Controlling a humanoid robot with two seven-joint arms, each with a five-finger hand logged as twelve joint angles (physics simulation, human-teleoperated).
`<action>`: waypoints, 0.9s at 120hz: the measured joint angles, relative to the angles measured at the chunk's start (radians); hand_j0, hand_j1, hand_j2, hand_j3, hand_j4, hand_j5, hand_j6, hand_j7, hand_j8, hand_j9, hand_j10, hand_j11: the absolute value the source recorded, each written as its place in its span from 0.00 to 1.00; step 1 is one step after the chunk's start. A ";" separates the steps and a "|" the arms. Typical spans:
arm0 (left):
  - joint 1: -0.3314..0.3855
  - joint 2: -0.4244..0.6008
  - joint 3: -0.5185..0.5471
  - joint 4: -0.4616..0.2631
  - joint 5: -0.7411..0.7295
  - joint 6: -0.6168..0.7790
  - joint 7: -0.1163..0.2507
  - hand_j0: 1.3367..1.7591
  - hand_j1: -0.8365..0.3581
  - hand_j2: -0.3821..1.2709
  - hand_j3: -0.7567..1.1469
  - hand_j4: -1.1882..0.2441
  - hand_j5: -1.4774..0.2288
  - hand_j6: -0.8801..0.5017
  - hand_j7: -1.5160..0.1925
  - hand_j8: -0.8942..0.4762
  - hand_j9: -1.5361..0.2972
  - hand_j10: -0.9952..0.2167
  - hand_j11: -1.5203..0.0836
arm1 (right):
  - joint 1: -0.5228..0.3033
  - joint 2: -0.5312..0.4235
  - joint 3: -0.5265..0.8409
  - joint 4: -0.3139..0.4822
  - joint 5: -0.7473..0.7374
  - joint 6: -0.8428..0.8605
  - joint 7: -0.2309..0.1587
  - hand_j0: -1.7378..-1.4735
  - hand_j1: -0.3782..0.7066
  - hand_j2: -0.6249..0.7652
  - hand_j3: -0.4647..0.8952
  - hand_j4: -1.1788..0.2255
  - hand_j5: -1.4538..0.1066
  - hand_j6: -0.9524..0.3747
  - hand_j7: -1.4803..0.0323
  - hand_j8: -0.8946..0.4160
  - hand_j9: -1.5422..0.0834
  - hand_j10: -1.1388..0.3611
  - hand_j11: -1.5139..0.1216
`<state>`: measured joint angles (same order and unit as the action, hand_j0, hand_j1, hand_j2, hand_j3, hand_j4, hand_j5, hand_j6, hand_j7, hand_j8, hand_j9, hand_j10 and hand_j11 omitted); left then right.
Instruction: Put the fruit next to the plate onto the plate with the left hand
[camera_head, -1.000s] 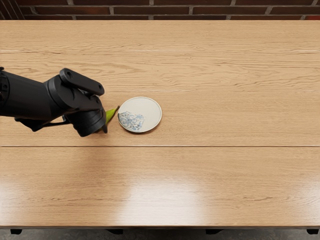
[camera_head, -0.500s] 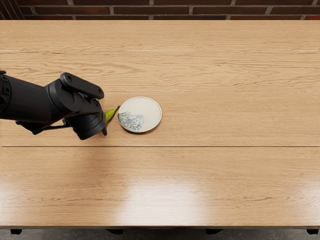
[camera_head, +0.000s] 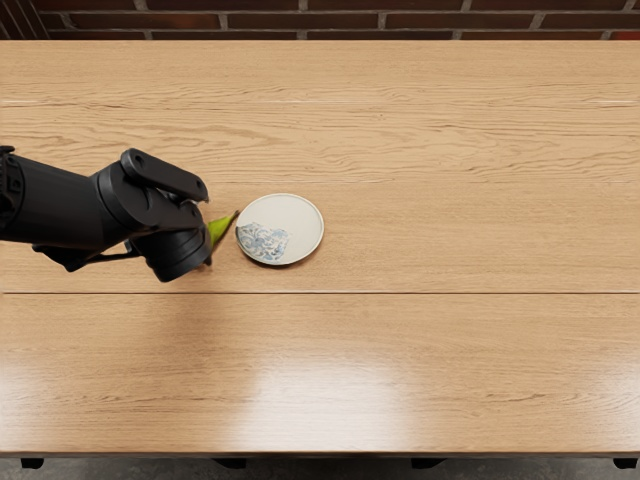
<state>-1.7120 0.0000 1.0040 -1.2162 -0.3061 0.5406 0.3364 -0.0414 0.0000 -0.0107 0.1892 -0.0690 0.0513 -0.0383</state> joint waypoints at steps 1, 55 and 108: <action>0.000 0.000 -0.001 0.000 0.000 -0.007 0.000 0.76 0.60 0.29 0.40 0.57 0.58 0.37 0.60 0.40 0.59 0.51 0.64 | 0.000 0.000 0.000 0.000 0.000 0.000 0.000 0.30 0.04 0.45 0.34 0.83 0.92 0.71 0.97 0.67 0.94 0.75 0.91; -0.057 0.000 -0.006 -0.003 -0.037 -0.142 0.006 0.74 0.34 0.35 0.41 0.71 0.27 0.55 0.25 0.55 0.26 0.69 0.27 | 0.000 0.000 0.000 0.000 0.000 0.000 0.000 0.30 0.04 0.45 0.34 0.83 0.92 0.71 0.97 0.67 0.94 0.75 0.91; -0.092 0.000 0.038 -0.002 -0.102 -0.154 0.013 0.71 0.43 0.36 0.40 0.35 0.18 0.39 0.21 0.40 0.21 0.52 0.21 | 0.000 0.000 0.000 0.000 0.000 0.000 0.000 0.30 0.04 0.45 0.34 0.83 0.92 0.71 0.97 0.67 0.94 0.75 0.91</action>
<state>-1.8042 0.0000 1.0418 -1.2182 -0.4076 0.3864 0.3490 -0.0414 0.0000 -0.0108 0.1893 -0.0690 0.0513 -0.0383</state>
